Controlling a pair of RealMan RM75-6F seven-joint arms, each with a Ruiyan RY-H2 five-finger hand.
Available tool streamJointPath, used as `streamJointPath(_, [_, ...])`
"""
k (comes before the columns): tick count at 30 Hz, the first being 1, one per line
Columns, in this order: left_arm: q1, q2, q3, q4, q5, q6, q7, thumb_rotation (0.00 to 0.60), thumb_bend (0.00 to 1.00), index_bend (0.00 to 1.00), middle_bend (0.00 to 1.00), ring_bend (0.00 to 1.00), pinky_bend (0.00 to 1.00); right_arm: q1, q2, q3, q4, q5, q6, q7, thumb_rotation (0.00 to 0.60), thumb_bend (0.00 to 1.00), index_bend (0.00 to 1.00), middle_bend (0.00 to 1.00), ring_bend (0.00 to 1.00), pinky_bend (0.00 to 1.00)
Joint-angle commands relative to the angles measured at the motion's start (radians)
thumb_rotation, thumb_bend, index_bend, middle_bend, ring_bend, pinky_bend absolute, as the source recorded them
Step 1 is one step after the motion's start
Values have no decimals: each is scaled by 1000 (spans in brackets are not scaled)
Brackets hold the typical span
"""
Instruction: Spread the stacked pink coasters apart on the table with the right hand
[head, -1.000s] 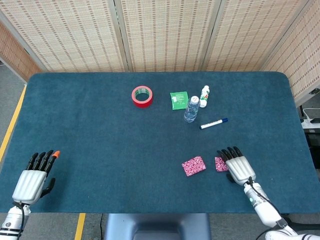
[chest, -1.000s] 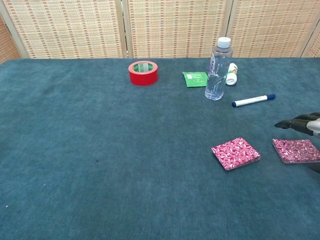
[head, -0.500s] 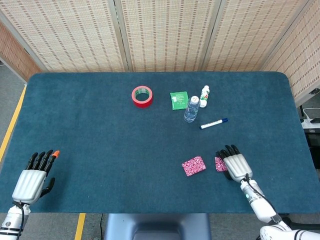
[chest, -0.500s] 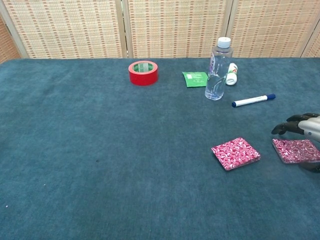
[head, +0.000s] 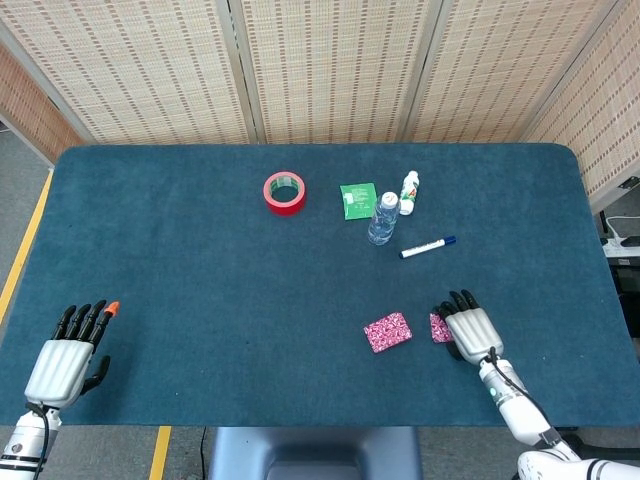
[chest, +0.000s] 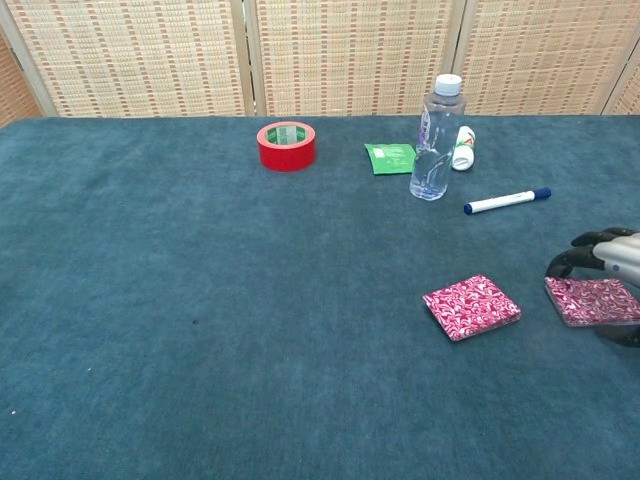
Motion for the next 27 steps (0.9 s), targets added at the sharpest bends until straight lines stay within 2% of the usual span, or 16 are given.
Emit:
streamJointPath(1, [0,0,1,0,1,0,-1,600,452,0,0,0,45,-2,0,0,-1,-1,3,2,600,286,246,230,80,0])
streamJointPath(14, [-2,0,4,-4,3,-4,7,600,453,0,0,0,45,-7,-3,-1,-8,-2,10,-9,600,285,282,313,187,0])
streamJointPath(19, [-3,0,5,-4,3,-5,7,600,452,0,0,0,44,-9,-8,0,-4,-5,18,-13,600,286,328,374,239,0])
streamJointPath(27, [-3,0,5,-1,3,-5,4,600,452,0,0,0,45,-11,-15,1,-5,-10,28,-26,600,286,375,406,269,0])
